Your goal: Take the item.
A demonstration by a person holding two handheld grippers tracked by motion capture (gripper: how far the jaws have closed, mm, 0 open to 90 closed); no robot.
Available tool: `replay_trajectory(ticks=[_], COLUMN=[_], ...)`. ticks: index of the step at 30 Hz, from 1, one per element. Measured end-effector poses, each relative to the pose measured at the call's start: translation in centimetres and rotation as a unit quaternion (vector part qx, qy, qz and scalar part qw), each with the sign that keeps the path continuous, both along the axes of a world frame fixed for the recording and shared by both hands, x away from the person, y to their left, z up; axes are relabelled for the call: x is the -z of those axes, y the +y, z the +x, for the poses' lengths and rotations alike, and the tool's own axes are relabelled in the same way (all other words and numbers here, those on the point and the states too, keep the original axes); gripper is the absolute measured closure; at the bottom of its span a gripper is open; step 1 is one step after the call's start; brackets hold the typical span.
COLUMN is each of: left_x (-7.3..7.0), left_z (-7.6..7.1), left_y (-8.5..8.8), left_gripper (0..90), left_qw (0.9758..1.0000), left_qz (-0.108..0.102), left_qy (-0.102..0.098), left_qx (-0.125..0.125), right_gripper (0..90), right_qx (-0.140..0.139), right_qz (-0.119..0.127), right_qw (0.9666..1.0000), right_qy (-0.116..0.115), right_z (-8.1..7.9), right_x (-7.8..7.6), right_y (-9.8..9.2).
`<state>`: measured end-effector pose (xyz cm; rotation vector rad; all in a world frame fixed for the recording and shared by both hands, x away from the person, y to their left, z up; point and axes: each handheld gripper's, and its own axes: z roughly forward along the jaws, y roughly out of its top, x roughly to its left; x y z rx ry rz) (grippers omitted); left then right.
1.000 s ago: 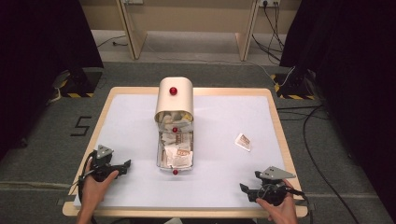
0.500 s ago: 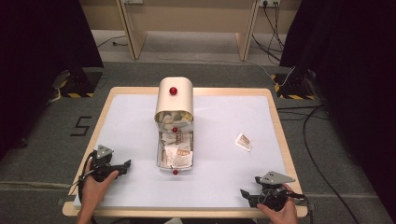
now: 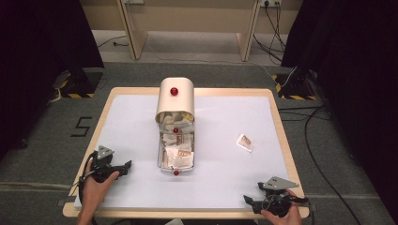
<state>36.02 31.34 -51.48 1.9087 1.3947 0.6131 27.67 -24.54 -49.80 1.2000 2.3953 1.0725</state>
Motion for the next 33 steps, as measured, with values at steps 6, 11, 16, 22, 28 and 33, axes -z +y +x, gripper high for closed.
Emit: replay_trajectory(ticks=[6, 11, 16, 22, 28, 33], left_x=[0.01, 0.01, 0.00, 0.01, 0.01, 0.01], left_z=[0.00, 0.00, 0.00, 0.00, 0.00, 0.00], left_y=[0.00, 0.00, 0.00, 0.00, 0.00, 0.00], left_gripper=[12.3, 12.3, 12.3, 12.3, 12.3, 12.3], left_qw=[1.0000, 1.0000, 1.0000, 1.0000, 1.0000, 1.0000], left_qz=[0.000, 0.000, 0.000, 0.000, 0.000, 0.000], left_qy=[0.000, 0.000, 0.000, 0.000, 0.000, 0.000], left_qx=[0.000, 0.000, 0.000, 0.000, 0.000, 0.000], right_gripper=[22.3, 21.7, 21.4, 21.3, 21.2, 21.3], right_qx=[-0.003, -0.004, -0.005, -0.005, -0.006, -0.006], right_qz=[-0.003, -0.006, -0.007, -0.007, -0.008, -0.007], right_qw=[1.0000, 0.9999, 0.9998, 0.9998, 0.9998, 0.9998], right_qy=[-0.009, -0.015, -0.016, -0.016, -0.016, -0.016], right_z=[-0.27, -0.39, -0.43, -0.43, -0.43, -0.43], right_x=[0.15, 0.27, 0.29, 0.30, 0.30, 0.31], right_y=[-0.01, 0.04, 0.06, 0.07, 0.06, 0.06])
